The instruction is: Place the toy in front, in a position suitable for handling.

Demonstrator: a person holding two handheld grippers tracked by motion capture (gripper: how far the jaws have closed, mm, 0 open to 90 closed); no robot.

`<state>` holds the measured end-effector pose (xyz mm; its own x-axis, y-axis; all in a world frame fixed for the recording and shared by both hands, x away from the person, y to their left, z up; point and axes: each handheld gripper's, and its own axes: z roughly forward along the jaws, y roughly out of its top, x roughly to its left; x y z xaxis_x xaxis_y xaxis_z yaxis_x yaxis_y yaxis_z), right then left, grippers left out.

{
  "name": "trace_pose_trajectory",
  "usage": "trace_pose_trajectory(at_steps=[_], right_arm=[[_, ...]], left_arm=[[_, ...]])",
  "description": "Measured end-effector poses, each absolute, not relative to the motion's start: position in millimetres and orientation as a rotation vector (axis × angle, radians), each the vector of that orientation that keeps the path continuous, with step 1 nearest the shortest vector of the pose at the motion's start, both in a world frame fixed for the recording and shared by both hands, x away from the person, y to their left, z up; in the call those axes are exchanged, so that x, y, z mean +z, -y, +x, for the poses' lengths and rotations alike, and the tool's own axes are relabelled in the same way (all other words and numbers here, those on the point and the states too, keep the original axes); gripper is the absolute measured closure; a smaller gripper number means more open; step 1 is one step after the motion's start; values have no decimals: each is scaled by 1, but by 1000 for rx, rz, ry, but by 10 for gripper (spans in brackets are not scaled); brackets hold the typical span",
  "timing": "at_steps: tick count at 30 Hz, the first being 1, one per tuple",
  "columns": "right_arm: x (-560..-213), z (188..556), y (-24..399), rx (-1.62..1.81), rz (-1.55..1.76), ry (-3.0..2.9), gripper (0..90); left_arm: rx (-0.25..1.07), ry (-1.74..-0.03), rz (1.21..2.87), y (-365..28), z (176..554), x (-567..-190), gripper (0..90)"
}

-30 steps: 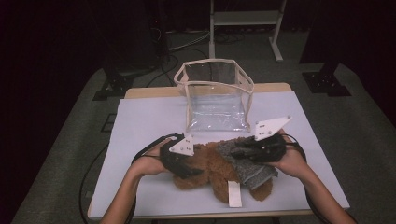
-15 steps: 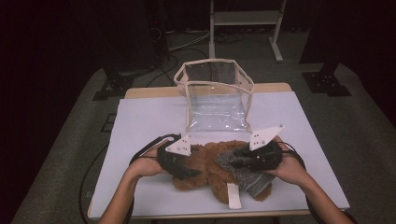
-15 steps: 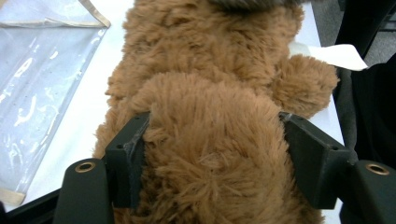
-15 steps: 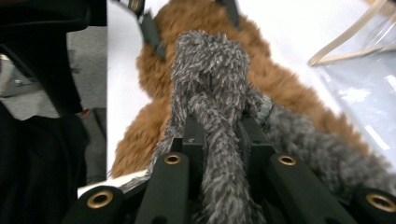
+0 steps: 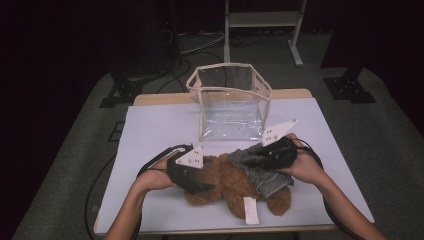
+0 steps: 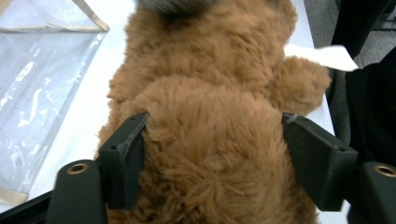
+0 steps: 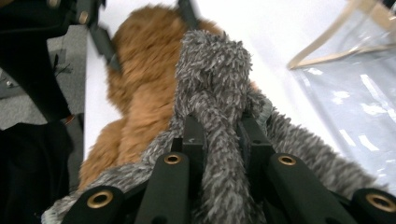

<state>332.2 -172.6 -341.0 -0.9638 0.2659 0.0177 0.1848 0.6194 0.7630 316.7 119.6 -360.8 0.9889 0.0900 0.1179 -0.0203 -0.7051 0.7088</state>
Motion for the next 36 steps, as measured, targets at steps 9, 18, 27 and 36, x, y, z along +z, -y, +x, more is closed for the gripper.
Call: trace_pose_trajectory(at_steps=[9, 18, 27, 36], right_arm=[[-345, 306, 163, 1249, 295, -2760, 756], [-338, 315, 164, 1275, 319, -2724, 753], [-339, 314, 227, 1346, 519, -2641, 751], [-359, 319, 208, 1385, 506, -2671, 751]], left_arm=[[135, -35, 2376, -112, 316, -367, 306], [158, -42, 2421, -107, 316, -370, 359], [179, -51, 2439, -115, 317, -365, 358], [173, -111, 2397, -125, 319, -354, 345]])
